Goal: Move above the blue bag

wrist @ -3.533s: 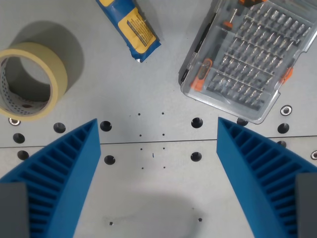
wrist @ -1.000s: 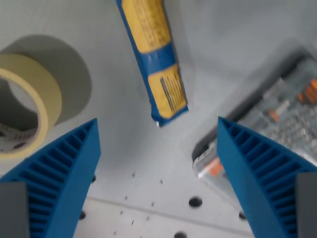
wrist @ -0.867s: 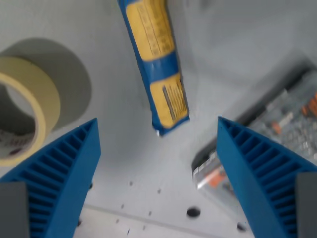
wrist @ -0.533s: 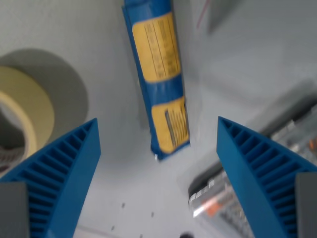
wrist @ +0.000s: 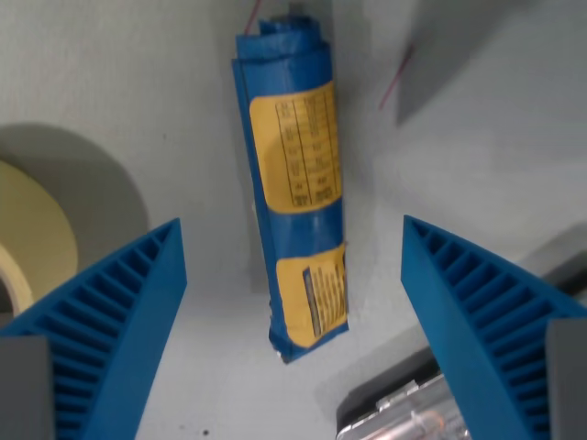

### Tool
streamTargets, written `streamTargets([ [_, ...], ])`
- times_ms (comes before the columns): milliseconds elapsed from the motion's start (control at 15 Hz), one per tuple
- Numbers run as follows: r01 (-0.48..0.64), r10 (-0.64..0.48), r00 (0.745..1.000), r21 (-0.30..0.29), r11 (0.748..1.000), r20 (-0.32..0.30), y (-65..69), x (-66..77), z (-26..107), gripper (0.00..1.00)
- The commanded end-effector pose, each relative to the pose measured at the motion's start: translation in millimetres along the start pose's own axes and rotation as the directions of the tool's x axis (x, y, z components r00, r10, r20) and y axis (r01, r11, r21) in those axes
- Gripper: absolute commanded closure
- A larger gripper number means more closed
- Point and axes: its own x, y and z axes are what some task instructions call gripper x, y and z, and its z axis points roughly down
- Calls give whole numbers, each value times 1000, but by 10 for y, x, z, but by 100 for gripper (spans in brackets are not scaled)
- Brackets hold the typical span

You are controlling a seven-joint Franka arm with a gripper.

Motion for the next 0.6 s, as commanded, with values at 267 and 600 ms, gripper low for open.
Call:
streamTargets([
  [267, 58, -57, 998, -38, 998, 17, 13, 88, 70, 0],
  [600, 49, -49, 999, -37, 998, 18, 16, 99, 87, 0],
])
